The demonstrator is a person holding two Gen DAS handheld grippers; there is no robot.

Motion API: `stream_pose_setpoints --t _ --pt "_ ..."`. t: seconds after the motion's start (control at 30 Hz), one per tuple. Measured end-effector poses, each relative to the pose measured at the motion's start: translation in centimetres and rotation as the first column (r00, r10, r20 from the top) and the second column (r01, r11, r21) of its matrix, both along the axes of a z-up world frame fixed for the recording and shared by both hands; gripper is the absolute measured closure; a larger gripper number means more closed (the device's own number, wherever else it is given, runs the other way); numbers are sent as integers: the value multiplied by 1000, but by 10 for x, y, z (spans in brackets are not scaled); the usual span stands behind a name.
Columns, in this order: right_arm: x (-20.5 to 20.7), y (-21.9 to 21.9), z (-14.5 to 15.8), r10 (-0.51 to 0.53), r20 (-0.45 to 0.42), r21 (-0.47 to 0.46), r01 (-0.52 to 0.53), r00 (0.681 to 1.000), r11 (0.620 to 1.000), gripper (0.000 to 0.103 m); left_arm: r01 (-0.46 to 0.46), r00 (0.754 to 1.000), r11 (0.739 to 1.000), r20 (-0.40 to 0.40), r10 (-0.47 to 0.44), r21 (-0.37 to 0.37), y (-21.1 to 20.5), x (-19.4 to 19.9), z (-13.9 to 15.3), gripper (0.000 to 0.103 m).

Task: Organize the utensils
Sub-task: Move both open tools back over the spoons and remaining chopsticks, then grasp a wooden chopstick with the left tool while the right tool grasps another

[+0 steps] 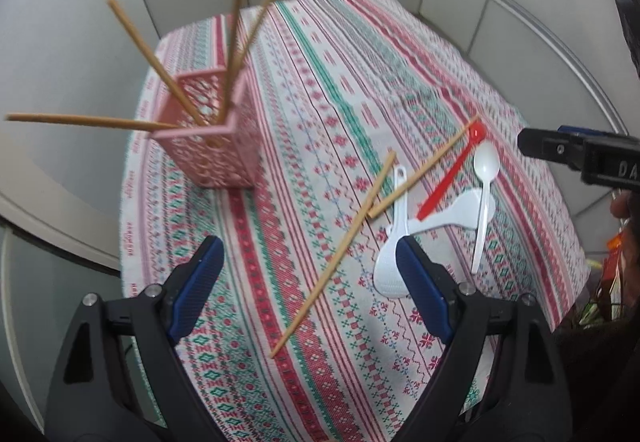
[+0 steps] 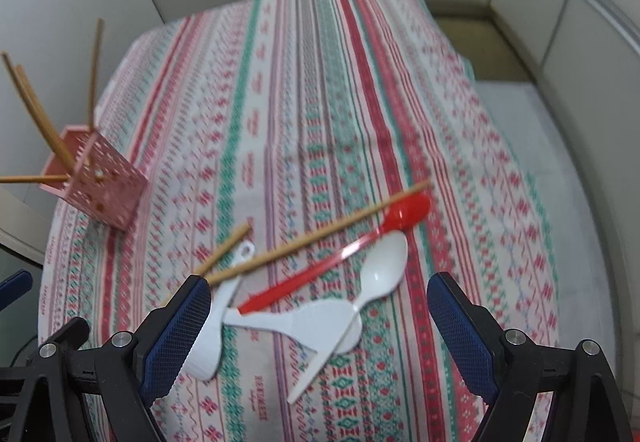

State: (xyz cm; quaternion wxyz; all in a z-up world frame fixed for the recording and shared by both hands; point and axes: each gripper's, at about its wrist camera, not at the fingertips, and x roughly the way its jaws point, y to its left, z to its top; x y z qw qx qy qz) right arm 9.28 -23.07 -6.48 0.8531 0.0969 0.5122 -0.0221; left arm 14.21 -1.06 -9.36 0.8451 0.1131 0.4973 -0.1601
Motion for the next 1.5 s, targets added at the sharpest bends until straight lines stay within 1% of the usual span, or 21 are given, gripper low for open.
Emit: stream_pose_setpoints --t 0.1,0.13,0.17,0.2,0.23,0.27,0.3,0.37,0.47,0.63,0.8,0.97,1.03,1.2,1.33,1.4,1.5 --pt "2 -8 -7 -15 -30 20 15 999 1000 12 36 999 999 -23 -35 24 -13 2 -11 15" --pt "3 -13 -9 -25 -38 22 26 999 999 12 55 998 998 -24 -54 31 -19 2 -13 17" --pt "4 -17 -10 -36 -44 23 37 998 999 12 71 997 997 -20 -71 37 -26 3 -15 23" --pt "5 -20 -12 -44 -47 22 45 998 999 12 85 996 996 -20 -85 41 -31 4 -16 26" --pt "5 -24 -13 -54 -51 22 55 997 998 12 108 994 993 -24 -107 41 -38 6 -17 34" --pt "5 -28 -14 -63 -56 21 65 996 998 12 122 992 992 -28 -121 38 -44 8 -18 45" --pt "6 -31 -15 -69 -60 21 71 996 997 12 133 991 990 -32 -132 38 -51 11 -20 49" --pt "6 -39 -19 -85 -70 21 86 994 996 12 154 988 987 -37 -153 40 -63 18 -22 62" --pt "7 -49 -24 -99 -86 25 102 991 994 12 163 986 986 -50 -161 41 -78 34 -27 73" --pt "4 -66 -31 -127 -101 31 131 987 991 12 118 988 992 -106 -113 47 -86 63 -43 82" --pt "5 -80 -35 -156 -115 40 161 981 986 12 78 983 997 -169 -75 8 -91 78 -56 86" --pt "8 -85 -39 -173 -126 52 180 977 982 12 68 981 997 -184 -59 39 -99 83 -67 88" --pt "10 -86 -40 -175 -131 61 184 976 981 12 57 980 998 -193 -48 41 -100 85 -72 88" --pt "13 -84 -41 -173 -134 68 183 976 981 12 47 978 999 -206 -44 13 -98 88 -72 89" --pt "15 -82 -42 -176 -136 74 187 975 980 12 56 974 998 -221 -58 -15 -101 90 -72 89" --pt "15 -83 -43 -176 -136 74 187 975 980 12 63 972 998 -227 -64 -10 -103 90 -73 89" --pt "15 -83 -43 -177 -140 73 189 974 979 12 59 970 998 -236 -54 16 -105 91 -80 89"
